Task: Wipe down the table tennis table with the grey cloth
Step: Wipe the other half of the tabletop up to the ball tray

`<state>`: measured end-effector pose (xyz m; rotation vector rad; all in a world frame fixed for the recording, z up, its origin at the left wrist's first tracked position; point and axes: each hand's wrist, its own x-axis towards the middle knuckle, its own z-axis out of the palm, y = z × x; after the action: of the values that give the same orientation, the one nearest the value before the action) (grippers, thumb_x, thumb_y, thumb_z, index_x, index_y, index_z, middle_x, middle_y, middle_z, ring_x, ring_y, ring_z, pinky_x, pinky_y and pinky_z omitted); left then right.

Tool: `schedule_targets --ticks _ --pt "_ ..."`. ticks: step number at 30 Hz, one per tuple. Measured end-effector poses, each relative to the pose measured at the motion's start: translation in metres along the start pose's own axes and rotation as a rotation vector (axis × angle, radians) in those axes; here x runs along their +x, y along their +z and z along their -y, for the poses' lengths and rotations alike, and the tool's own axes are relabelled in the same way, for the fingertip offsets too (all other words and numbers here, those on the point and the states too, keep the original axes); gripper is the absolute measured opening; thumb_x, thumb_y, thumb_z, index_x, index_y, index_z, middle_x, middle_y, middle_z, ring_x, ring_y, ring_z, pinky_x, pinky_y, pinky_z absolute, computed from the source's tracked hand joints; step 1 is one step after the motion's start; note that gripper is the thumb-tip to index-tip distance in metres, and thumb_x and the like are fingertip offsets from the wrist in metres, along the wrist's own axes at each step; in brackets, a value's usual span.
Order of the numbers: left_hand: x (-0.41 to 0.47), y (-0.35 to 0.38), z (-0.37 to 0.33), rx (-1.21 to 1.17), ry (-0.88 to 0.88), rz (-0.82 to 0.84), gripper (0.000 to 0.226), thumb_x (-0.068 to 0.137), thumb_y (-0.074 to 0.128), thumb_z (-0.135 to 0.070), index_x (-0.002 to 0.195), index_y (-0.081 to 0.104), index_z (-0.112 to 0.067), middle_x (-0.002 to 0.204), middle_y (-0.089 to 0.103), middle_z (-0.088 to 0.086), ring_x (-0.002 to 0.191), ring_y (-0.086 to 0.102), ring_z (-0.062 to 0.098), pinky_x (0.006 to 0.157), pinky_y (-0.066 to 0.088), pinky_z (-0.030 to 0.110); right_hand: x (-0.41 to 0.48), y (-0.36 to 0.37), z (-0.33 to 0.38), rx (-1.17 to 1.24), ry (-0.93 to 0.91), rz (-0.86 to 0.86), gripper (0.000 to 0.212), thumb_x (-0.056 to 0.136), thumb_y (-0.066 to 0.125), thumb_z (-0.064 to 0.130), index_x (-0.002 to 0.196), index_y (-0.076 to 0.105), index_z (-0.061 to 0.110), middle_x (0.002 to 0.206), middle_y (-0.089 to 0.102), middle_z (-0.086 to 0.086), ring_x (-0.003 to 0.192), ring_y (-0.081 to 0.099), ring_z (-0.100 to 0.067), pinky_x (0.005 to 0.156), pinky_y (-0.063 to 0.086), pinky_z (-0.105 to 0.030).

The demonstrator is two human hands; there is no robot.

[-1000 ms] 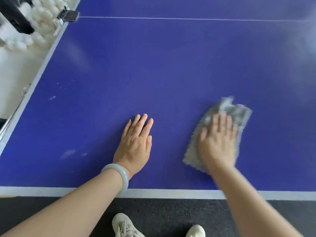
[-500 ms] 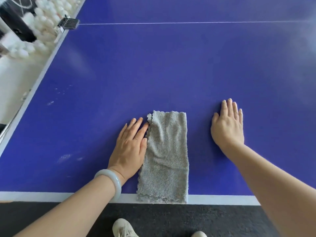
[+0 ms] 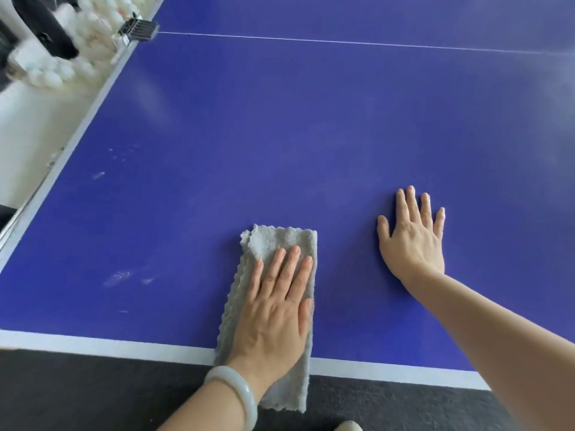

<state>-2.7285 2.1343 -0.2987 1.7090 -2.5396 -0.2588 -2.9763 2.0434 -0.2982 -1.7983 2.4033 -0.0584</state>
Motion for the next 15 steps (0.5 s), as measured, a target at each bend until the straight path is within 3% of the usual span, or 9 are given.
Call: schedule_targets --ticks 6,10,13,15 --pt "0.037 -0.003 0.029 0.067 -0.213 -0.008 0.061 0.1 0.017 -0.043 0.159 0.016 -0.026 0.166 0.008 -0.002 0.153 0.005 0.021 0.119 0.009 0.061 -0.015 -0.004 0.009 -0.015 -0.443 -0.018 0.06 0.103 0.027 0.036 0.157 0.024 0.01 0.165 0.017 -0.002 0.154 0.007 -0.016 0.125 -0.002 -0.04" --pt "0.1 -0.009 0.028 0.051 -0.386 0.032 0.06 0.102 0.012 -0.041 0.159 -0.001 -0.027 0.166 -0.008 -0.003 0.153 -0.009 0.021 0.119 -0.004 0.061 -0.03 0.008 0.032 0.009 -0.278 -0.012 0.06 0.104 0.02 0.031 0.159 0.009 0.01 0.167 0.003 -0.003 0.154 -0.003 -0.018 0.124 -0.009 -0.038" --pt "0.097 -0.008 0.017 0.029 -0.372 0.018 0.059 0.104 0.013 -0.041 0.158 -0.005 -0.025 0.166 -0.012 -0.003 0.152 -0.013 0.022 0.119 -0.005 0.059 -0.03 0.013 0.073 0.083 -0.1 -0.022 0.06 0.106 0.025 0.028 0.157 0.004 0.004 0.167 -0.003 -0.01 0.154 -0.008 -0.024 0.123 -0.01 -0.041" --pt "0.067 -0.006 0.007 0.018 -0.294 -0.006 0.061 0.103 0.013 -0.043 0.159 -0.003 -0.024 0.167 -0.008 -0.001 0.153 -0.012 0.022 0.12 -0.002 0.058 -0.027 0.014 0.106 0.176 -0.112 -0.005 0.059 0.106 0.027 0.023 0.158 0.004 0.006 0.167 -0.005 -0.008 0.153 -0.011 -0.02 0.123 -0.013 -0.038"
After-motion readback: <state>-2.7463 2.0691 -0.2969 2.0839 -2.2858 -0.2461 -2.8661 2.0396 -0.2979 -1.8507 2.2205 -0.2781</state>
